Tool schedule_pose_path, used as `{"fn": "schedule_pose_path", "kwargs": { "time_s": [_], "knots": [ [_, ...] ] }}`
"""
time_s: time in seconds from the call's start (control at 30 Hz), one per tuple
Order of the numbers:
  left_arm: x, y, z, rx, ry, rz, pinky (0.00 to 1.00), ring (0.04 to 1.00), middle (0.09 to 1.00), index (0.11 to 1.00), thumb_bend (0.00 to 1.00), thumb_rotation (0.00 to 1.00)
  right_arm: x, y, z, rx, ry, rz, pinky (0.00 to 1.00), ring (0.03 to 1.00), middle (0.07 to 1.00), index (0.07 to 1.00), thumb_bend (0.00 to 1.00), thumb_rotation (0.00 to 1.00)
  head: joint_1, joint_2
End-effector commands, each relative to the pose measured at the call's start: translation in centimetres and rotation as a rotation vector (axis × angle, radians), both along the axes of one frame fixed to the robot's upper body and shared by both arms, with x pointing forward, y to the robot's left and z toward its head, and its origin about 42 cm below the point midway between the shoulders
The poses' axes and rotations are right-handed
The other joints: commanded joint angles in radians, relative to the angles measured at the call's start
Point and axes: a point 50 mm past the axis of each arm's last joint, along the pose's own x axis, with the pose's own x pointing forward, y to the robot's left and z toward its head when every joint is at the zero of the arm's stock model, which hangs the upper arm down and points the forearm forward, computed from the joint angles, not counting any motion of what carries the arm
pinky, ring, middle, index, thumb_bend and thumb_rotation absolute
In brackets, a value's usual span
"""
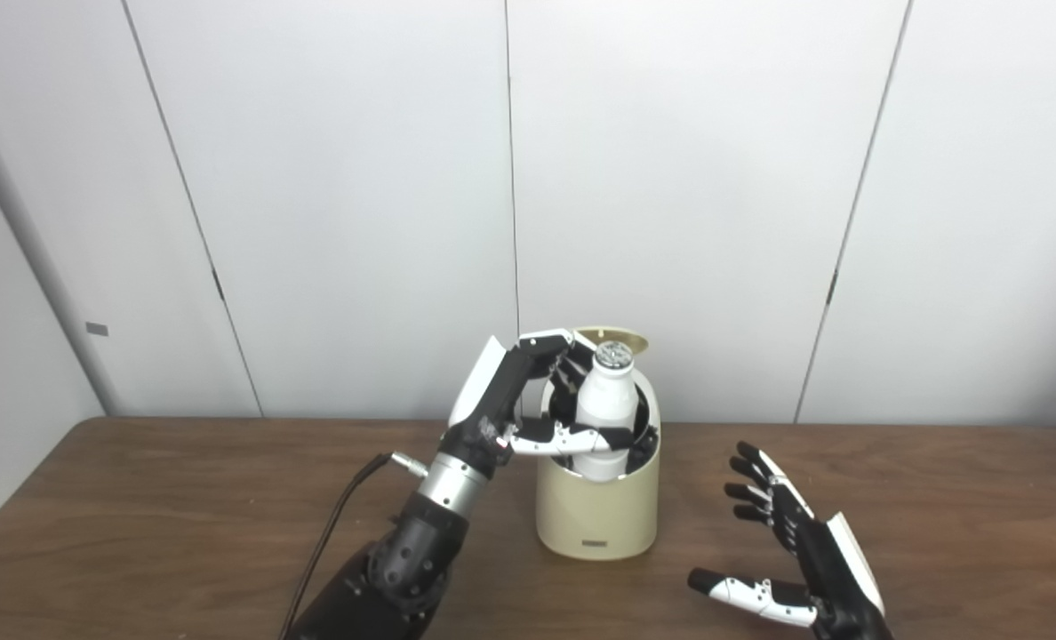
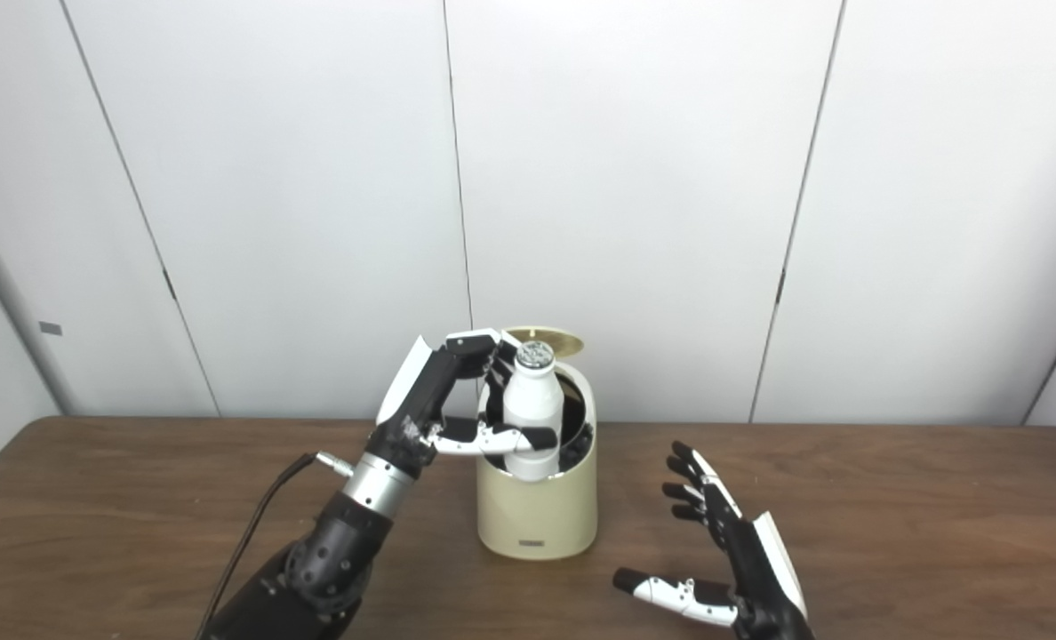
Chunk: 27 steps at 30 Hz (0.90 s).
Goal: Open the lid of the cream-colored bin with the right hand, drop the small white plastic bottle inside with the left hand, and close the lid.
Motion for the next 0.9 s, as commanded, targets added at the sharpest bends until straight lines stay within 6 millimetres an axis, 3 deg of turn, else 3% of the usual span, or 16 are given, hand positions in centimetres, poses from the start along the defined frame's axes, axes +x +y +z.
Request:
{"fn": "schedule_pose_path", "kwargs": {
  "time_s": [0.0, 0.17, 0.3, 0.7, 0.87],
  "knots": [
    [0.8, 0.4, 1.7, 0.033, -0.068, 0.023, 0.15, 0.440, 0.510, 0.453, 0.50, 0.00, 0.5, 0.5, 2.0, 0.007, -0.087, 0.013, 0.76, 0.819, 0.893, 0.915, 0.79, 0.32, -0.003, 0.000],
    [0.8, 0.3, 2.7, 0.014, -0.109, 0.027, 0.17, 0.441, 0.513, 0.450, 0.50, 0.00, 0.5, 0.5, 2.1, 0.014, -0.086, 0.012, 0.76, 0.820, 0.893, 0.916, 0.79, 0.31, -0.001, 0.001],
    [0.6, 0.2, 3.8, -0.030, -0.127, 0.015, 0.29, 0.398, 0.527, 0.456, 0.50, 0.00, 0.6, 0.5, 2.0, 0.014, -0.086, 0.018, 0.77, 0.822, 0.895, 0.913, 0.79, 0.31, -0.001, 0.000],
    [-0.3, 0.3, 4.9, -0.030, -0.216, 0.024, 0.28, 0.387, 0.540, 0.467, 0.50, 0.00, 0.8, 0.6, 1.9, 0.009, -0.084, 0.018, 0.76, 0.817, 0.892, 0.910, 0.79, 0.32, 0.002, 0.001],
    [-0.7, -0.1, 4.8, 0.019, -0.348, 0.059, 0.26, 0.418, 0.532, 0.455, 0.50, 0.00, 0.7, 0.8, 2.0, 0.004, -0.080, 0.023, 0.76, 0.816, 0.893, 0.909, 0.78, 0.32, 0.000, 0.004]
  ]
}}
